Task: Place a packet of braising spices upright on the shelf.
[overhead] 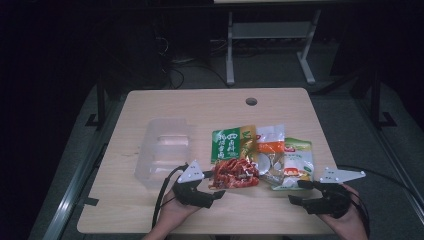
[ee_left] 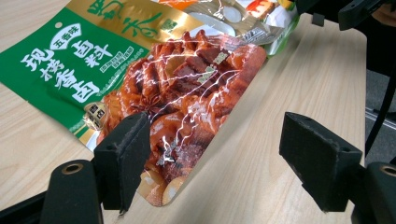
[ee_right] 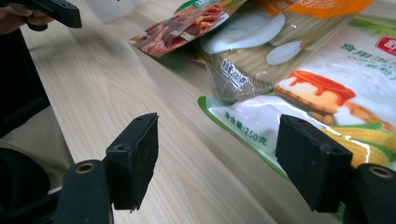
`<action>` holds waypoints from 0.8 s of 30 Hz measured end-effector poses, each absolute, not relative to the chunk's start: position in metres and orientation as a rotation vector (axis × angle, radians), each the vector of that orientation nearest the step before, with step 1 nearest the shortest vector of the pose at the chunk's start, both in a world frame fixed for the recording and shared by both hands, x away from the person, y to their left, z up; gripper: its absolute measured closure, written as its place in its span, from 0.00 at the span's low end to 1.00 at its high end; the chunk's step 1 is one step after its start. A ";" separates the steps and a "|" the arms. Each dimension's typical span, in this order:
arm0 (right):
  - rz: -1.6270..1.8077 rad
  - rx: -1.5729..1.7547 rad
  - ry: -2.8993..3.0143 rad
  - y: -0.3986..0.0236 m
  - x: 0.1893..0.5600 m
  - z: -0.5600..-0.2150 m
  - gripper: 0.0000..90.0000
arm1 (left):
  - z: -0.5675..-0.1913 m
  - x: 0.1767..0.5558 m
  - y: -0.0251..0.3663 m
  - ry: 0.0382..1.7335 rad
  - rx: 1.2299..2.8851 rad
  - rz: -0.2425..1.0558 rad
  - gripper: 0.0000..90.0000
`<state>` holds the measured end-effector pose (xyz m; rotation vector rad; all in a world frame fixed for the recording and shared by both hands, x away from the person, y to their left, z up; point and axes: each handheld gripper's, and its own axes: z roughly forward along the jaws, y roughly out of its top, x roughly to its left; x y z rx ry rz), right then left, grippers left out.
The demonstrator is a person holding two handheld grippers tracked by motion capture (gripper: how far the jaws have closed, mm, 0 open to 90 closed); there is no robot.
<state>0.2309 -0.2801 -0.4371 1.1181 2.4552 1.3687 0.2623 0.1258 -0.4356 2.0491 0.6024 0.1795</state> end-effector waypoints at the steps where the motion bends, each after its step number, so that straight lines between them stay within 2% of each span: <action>1: 1.367 1.119 2.457 -0.280 0.231 -0.437 0.32 | -0.435 0.262 0.126 0.601 2.048 0.182 0.27; 15: 1.392 1.108 2.446 -0.274 0.244 -0.422 0.32 | -0.436 0.262 0.118 0.588 2.063 0.201 0.31; 24: 1.407 1.086 2.481 -0.262 0.267 -0.405 0.33 | -0.436 0.269 0.110 0.580 2.073 0.207 0.35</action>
